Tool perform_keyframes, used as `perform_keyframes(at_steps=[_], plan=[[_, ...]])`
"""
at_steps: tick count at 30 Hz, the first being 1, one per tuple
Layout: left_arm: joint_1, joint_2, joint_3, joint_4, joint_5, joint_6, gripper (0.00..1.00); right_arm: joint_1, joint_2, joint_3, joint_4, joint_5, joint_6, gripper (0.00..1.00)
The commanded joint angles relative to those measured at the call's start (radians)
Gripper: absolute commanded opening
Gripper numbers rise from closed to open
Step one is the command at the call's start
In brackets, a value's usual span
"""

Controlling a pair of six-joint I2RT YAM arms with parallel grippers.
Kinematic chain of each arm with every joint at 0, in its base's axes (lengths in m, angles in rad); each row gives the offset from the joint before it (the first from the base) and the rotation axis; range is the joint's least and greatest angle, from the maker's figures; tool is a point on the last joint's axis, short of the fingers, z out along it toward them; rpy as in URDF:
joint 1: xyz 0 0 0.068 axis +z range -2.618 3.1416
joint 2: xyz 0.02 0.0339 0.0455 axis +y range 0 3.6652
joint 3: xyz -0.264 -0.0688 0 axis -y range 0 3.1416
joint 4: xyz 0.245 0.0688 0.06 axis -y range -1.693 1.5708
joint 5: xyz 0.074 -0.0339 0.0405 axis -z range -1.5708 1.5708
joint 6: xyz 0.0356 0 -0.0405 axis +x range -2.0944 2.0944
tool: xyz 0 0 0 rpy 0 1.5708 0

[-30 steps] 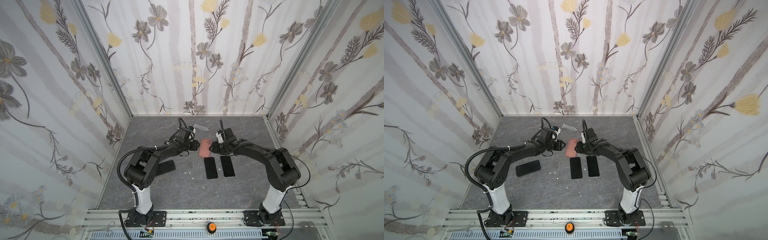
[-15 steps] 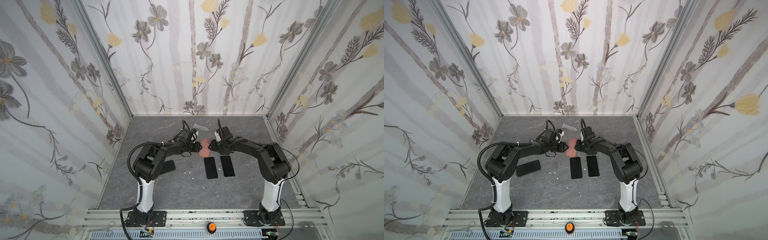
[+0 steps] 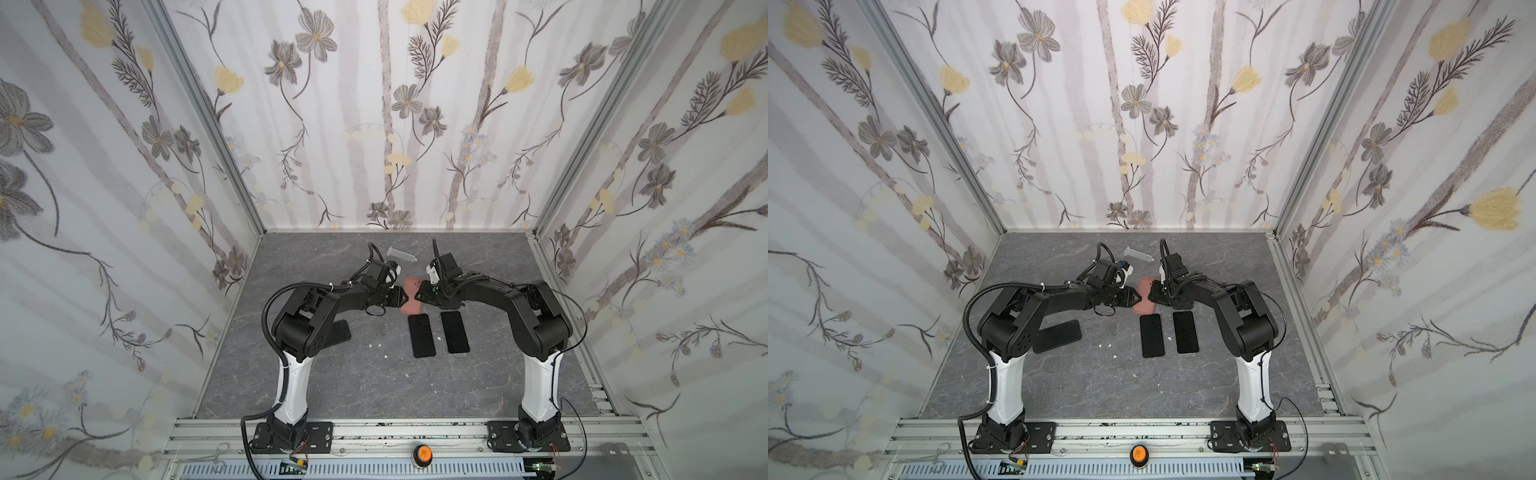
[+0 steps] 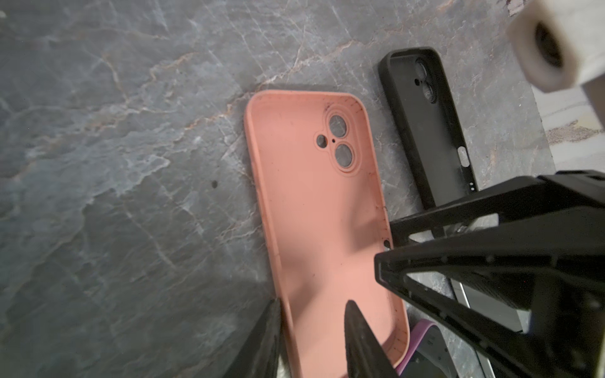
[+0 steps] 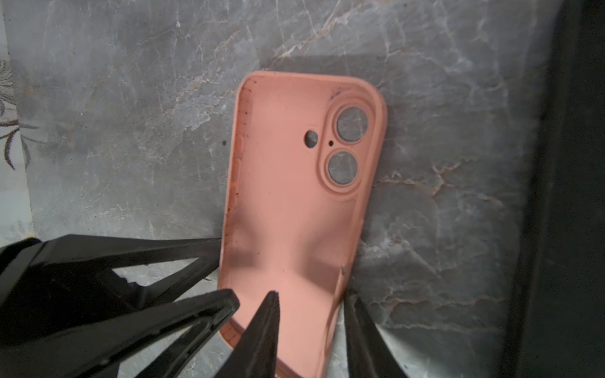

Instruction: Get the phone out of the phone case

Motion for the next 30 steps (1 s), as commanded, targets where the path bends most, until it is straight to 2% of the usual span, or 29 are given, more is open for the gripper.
perform_keyframes(at_steps=[1, 13, 18, 22, 27, 30], plan=[[-0.004, 0.013, 0.009, 0.011, 0.016, -0.014, 0.36, -0.004, 0.011, 0.016, 0.006, -0.021, -0.007, 0.35], [-0.023, 0.046, 0.037, 0.014, 0.033, -0.028, 0.35, -0.030, 0.038, 0.037, 0.003, -0.032, -0.020, 0.35], [-0.025, 0.038, 0.021, 0.014, 0.007, -0.028, 0.38, -0.033, 0.044, 0.046, -0.008, -0.031, -0.026, 0.35], [-0.015, 0.005, 0.002, 0.014, -0.027, -0.034, 0.46, -0.035, 0.031, 0.056, -0.018, -0.017, -0.033, 0.41], [0.008, -0.117, -0.045, 0.013, -0.085, -0.031, 0.63, -0.038, -0.044, 0.099, -0.075, 0.049, -0.076, 0.50], [0.024, -0.217, -0.095, 0.011, -0.124, -0.024, 0.65, -0.038, -0.115, 0.093, -0.074, 0.080, -0.094, 0.53]])
